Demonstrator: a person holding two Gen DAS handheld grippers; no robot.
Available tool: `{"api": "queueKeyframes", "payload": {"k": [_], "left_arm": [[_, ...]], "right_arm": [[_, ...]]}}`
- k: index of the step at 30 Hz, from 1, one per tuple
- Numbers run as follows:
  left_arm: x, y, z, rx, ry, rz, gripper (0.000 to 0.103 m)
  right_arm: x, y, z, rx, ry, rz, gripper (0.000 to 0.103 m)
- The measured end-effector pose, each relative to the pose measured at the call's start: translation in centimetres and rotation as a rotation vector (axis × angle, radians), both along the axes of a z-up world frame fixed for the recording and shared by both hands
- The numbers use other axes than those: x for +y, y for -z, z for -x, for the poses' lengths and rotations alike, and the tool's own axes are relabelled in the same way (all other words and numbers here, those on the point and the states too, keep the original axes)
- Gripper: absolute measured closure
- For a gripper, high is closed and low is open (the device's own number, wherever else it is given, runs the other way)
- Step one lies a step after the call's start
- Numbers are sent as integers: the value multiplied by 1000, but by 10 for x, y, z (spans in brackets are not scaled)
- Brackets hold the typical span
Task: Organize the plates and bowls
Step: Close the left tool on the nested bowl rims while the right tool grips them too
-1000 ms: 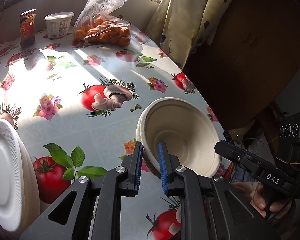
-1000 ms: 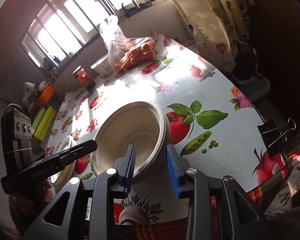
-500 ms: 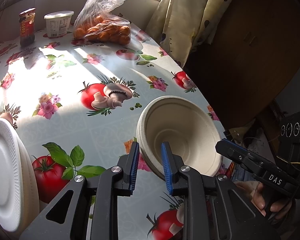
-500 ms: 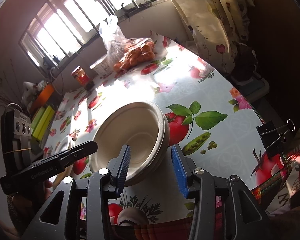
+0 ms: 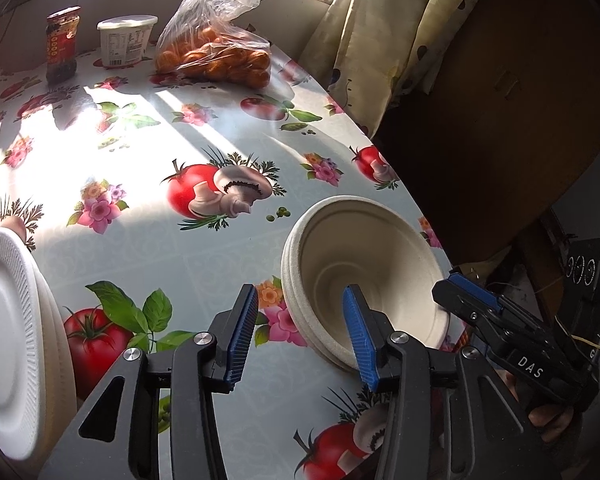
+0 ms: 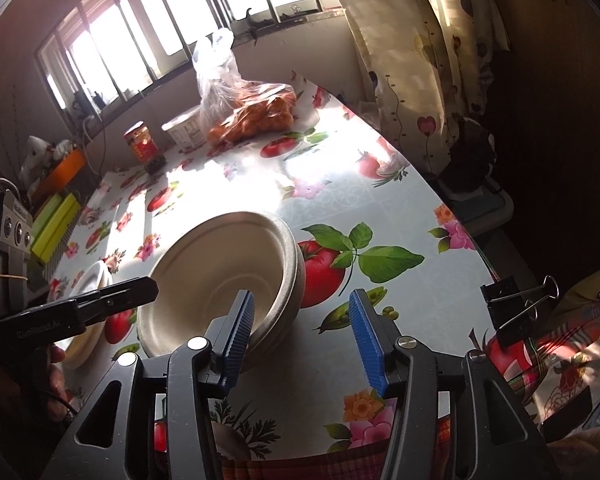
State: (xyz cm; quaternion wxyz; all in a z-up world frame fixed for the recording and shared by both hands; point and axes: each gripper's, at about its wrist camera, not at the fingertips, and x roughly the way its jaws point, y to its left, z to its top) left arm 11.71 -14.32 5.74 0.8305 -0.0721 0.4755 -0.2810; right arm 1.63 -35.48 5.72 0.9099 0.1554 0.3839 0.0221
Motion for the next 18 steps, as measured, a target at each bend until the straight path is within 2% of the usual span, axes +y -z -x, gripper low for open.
{"api": "queueKeyframes", "payload": {"k": [13,18], "left_arm": [[-10,1,0,-38,-7,-67,58],[-12,5,-1,-26,-5,-73,58]], "right_arm": [[9,1,-11,2,-51,25,54],[11,3,-14,9,-63,16,55]]}}
